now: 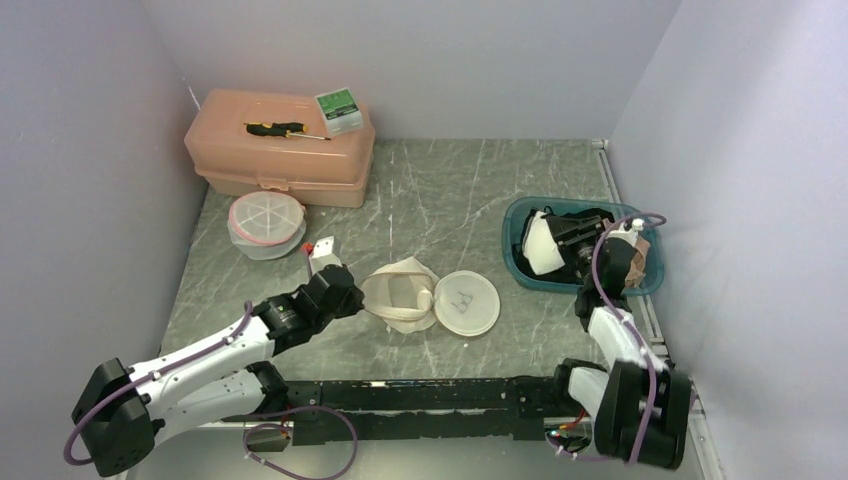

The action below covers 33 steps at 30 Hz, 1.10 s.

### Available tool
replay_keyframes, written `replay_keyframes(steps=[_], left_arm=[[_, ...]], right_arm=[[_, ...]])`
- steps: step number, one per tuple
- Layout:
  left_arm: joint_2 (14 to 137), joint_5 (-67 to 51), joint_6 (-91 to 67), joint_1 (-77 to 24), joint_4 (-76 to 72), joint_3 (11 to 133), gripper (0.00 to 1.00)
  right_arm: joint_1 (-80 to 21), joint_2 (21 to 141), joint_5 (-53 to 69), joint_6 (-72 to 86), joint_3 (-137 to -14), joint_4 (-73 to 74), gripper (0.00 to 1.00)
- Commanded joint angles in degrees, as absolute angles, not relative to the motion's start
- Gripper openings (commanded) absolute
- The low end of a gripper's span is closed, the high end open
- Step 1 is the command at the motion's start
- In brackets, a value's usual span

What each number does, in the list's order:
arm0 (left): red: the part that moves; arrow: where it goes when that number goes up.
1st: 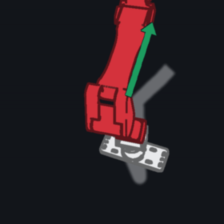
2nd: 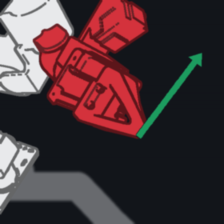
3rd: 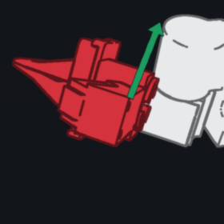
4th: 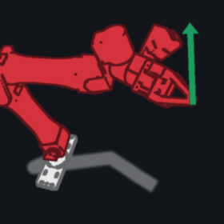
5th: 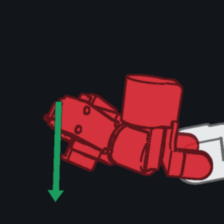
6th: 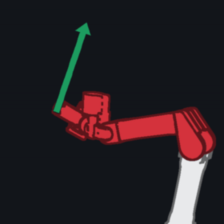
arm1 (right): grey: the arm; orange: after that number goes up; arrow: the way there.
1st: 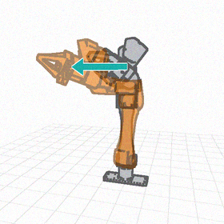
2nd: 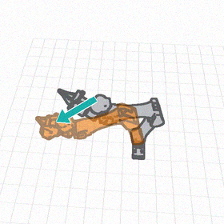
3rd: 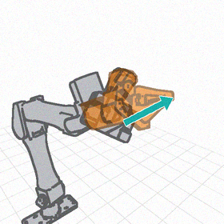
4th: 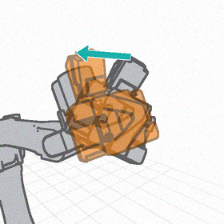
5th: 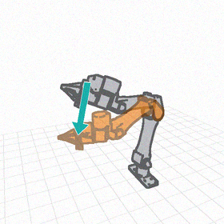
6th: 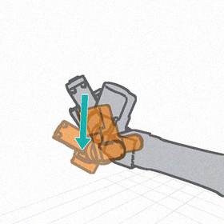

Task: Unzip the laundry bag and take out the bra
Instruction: Place the bra in the bin.

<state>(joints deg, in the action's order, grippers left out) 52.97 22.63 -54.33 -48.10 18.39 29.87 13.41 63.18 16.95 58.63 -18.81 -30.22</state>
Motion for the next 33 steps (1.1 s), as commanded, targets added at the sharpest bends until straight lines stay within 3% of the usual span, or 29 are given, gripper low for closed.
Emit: replay_keyframes(steps=[1, 8, 13, 16, 19, 22, 29, 33], left_arm=[[50.60, 24.18, -54.26, -48.07, 20.07, 31.34, 0.03], [49.25, 24.30, -50.84, -48.06, 23.93, 33.78, 0.05], [48.74, 22.88, -45.77, -48.07, 24.16, 35.85, 0.20], [47.43, 21.25, -42.40, -48.02, 22.59, 36.12, 0.33], [45.99, 20.24, -41.10, -48.08, 22.49, 36.29, 0.62], [45.18, 18.88, -40.40, -48.06, 22.39, 36.24, 0.76], [52.66, 16.84, -40.57, -45.44, 24.38, 37.92, 0.77], [56.79, 11.74, -37.91, -42.14, 19.35, 37.09, 0.76]], right_arm=[[7.55, 51.28, 14.91, 53.92, -22.07, -26.31, 0.55], [-11.06, 38.05, 12.44, 41.29, -28.86, -11.74, 0.80], [-23.37, 33.93, 16.38, 34.74, -30.48, -4.36, 0.84], [-27.46, 31.32, 18.74, 34.55, -26.66, -1.31, 0.82], [-28.73, 28.61, 20.38, 36.73, -19.74, -0.45, 0.82], [-28.81, 26.16, 20.58, 38.93, -14.99, -0.37, 0.81], [-28.89, 28.28, 25.86, 35.72, -13.63, 2.29, 0.80], [-29.28, 30.26, 22.14, 35.57, -15.40, 8.10, 0.78]])
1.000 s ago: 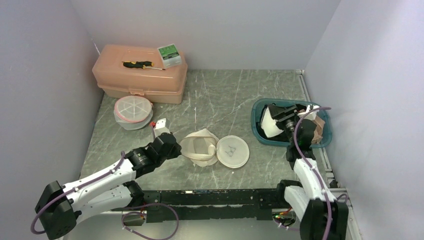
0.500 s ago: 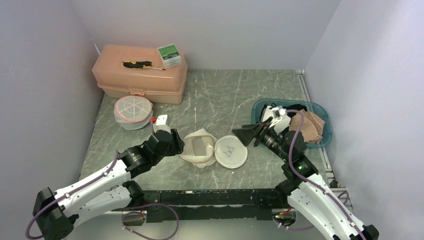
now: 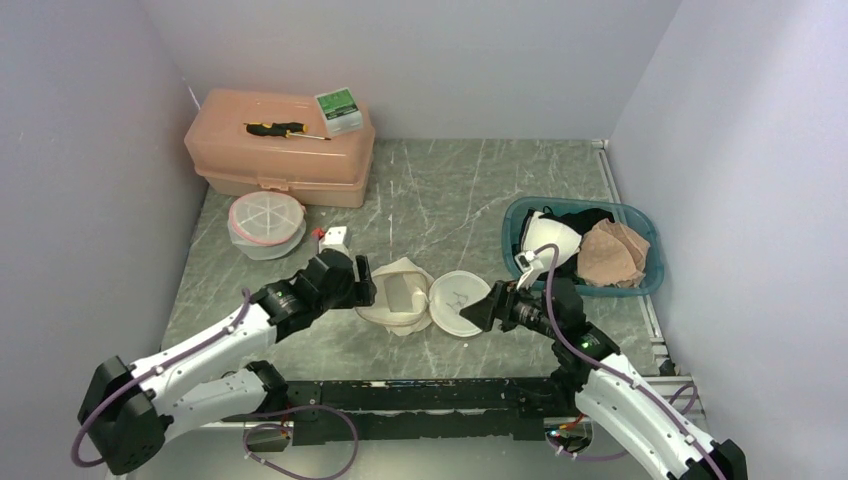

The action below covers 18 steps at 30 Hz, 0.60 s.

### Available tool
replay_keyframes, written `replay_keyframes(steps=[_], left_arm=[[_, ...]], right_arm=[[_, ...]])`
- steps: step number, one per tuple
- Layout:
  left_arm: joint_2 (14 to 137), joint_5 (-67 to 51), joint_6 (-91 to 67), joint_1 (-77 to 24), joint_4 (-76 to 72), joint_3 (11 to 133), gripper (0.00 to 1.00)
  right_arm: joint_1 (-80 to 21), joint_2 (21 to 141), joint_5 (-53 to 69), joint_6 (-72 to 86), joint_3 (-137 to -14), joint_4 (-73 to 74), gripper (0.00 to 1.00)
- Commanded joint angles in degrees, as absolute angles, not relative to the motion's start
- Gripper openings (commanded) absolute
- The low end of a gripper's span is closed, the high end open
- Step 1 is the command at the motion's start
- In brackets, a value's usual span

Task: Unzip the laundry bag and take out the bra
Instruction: Place the bra in the bin.

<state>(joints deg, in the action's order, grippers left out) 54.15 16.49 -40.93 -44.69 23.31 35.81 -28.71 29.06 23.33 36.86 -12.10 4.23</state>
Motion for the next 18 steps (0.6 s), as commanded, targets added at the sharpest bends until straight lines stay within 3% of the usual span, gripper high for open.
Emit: replay_keyframes(steps=[1, 6, 13, 18], left_arm=[[57.72, 11.12, -37.27, -41.50, 18.16, 36.83, 0.75], [63.74, 9.91, -36.80, -38.76, 16.42, 38.04, 0.66], [65.82, 7.24, -37.23, -38.48, 14.25, 38.24, 0.40], [63.18, 5.57, -38.17, -38.51, 13.04, 36.42, 0.32]], right_arm=[[-29.42, 30.40, 20.42, 36.04, -15.65, 9.58, 0.78], [-29.76, 31.64, 13.13, 38.29, -15.68, 14.30, 0.77], [-30.35, 38.46, 3.77, 43.25, -17.51, 18.63, 0.76], [-30.85, 40.85, -1.68, 46.88, -17.95, 19.87, 0.77]])
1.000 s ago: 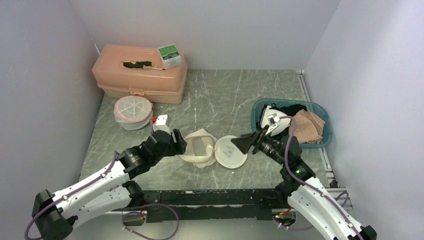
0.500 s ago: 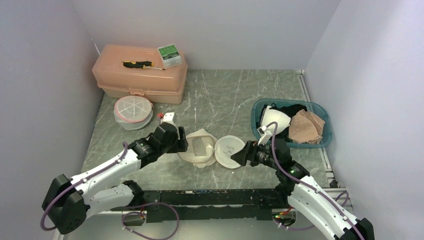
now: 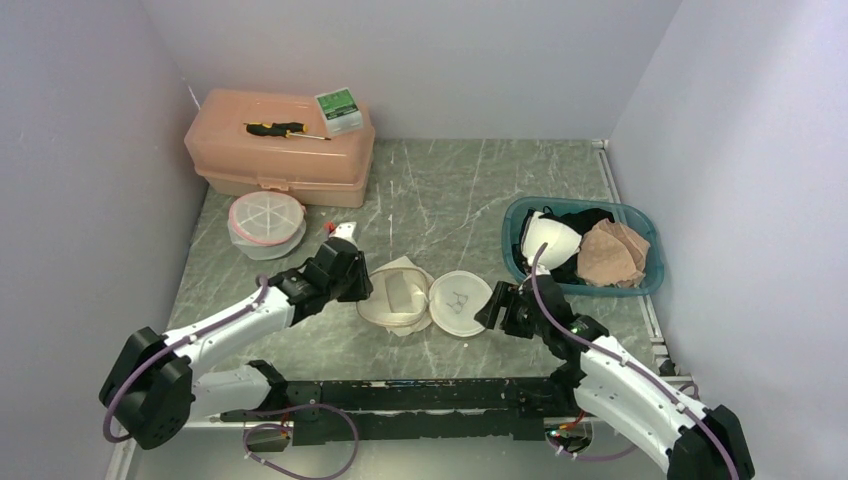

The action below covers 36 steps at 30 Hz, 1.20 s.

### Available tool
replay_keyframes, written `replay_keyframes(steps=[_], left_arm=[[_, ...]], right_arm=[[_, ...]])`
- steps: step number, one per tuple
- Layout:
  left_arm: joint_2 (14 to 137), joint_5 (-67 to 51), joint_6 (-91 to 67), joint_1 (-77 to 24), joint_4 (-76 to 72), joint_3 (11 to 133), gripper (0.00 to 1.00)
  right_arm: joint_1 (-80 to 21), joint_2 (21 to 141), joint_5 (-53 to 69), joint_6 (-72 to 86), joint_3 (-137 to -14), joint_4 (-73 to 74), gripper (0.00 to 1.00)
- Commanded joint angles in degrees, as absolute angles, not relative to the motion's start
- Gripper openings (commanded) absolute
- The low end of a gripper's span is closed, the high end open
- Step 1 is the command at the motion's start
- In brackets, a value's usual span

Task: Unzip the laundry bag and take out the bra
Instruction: Place the bra in the bin, then close the laundry bag at the center of the board.

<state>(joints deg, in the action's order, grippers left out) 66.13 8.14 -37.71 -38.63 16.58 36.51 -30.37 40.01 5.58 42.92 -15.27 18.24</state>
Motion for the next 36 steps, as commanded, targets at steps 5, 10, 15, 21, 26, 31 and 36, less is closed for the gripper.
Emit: replay_keyframes(steps=[5, 10, 15, 21, 26, 31, 36], left_arm=[[61.15, 3.30, -38.75, -38.55, 10.97, 34.85, 0.27], [61.01, 1.41, -39.19, -38.54, 10.56, 34.32, 0.19], [59.22, 0.53, -40.02, -38.52, 9.93, 32.61, 0.13], [56.11, 0.92, -40.73, -38.54, 10.94, 30.97, 0.07], [54.58, 1.12, -41.17, -38.58, 11.77, 30.24, 0.06], [53.26, 1.47, -41.28, -38.57, 13.00, 30.53, 0.05], [50.44, 3.43, -42.37, -38.58, 15.56, 31.70, 0.03]], right_arm=[[-30.97, 45.36, -4.74, 48.43, -17.69, 17.28, 0.75], [-31.06, 51.48, -6.35, 48.75, -17.36, 12.40, 0.66], [-32.26, 60.29, -6.71, 48.23, -17.87, 9.22, 0.55], [-35.90, 67.60, -7.41, 49.24, -18.38, 6.79, 0.42], [-36.51, 69.30, -7.13, 49.76, -18.78, 6.06, 0.17], [-36.60, 66.01, -7.11, 49.35, -19.47, 7.30, 0.00], [-36.66, 54.37, -7.21, 46.39, -22.05, 10.81, 0.00]])
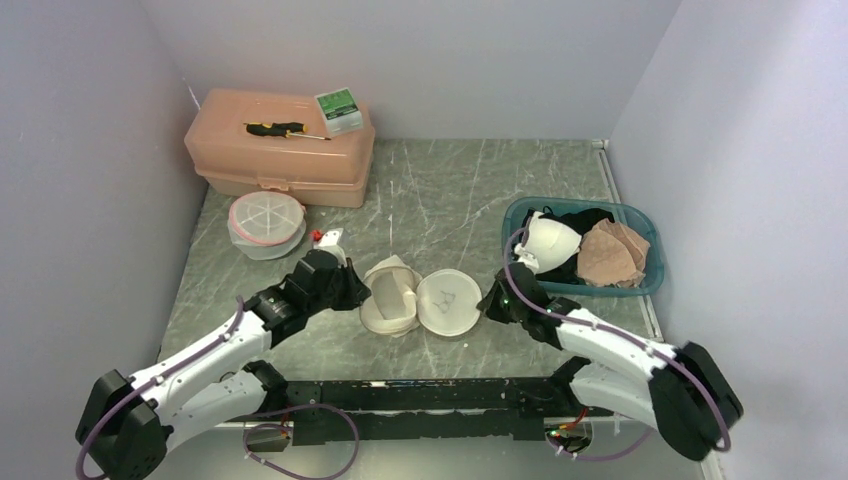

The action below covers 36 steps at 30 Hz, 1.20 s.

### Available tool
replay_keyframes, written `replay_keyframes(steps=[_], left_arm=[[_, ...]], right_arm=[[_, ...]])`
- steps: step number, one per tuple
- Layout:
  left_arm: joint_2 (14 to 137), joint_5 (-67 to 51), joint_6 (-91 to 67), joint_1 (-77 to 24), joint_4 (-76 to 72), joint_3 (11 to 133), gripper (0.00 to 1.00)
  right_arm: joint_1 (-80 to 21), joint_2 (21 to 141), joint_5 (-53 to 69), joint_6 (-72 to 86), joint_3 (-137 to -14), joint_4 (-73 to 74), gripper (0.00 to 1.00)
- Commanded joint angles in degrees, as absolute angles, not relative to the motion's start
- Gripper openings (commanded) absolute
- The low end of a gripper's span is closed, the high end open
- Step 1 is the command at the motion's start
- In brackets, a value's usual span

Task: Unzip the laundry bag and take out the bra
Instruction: Close the laundry bag at the center of the board.

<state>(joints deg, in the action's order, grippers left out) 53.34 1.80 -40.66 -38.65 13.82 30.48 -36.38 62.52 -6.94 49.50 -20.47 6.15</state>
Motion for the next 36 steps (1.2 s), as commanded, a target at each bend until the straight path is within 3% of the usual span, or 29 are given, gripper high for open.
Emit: replay_keyframes(steps=[1, 11, 26, 31, 36], left_arm=[[49.58, 4.22, -43.03, -38.65, 16.29, 31.74, 0.03], [39.60, 11.54, -49.97, -38.67, 20.59, 29.89, 0.03], [51.45, 8.29, -43.00, -38.65, 18.92, 48.13, 0.03], [55.10, 6.25, -41.13, -38.65, 17.86, 52.72, 0.03], [60.84, 4.22, -42.79, -38.67, 16.49, 48.06, 0.03]], right_arm=[[-36.65, 52.84, -6.60, 45.04, -22.75, 11.00, 0.00], [-36.67, 48.87, -0.25, 34.96, -33.66, 13.19, 0.00], [-36.66, 44.09, 11.25, 22.26, -65.46, 22.48, 0.00], [-36.73, 41.97, 11.87, 22.65, -65.78, 20.14, 0.00], [-36.67, 41.14, 9.25, 24.06, -56.64, 18.14, 0.00]])
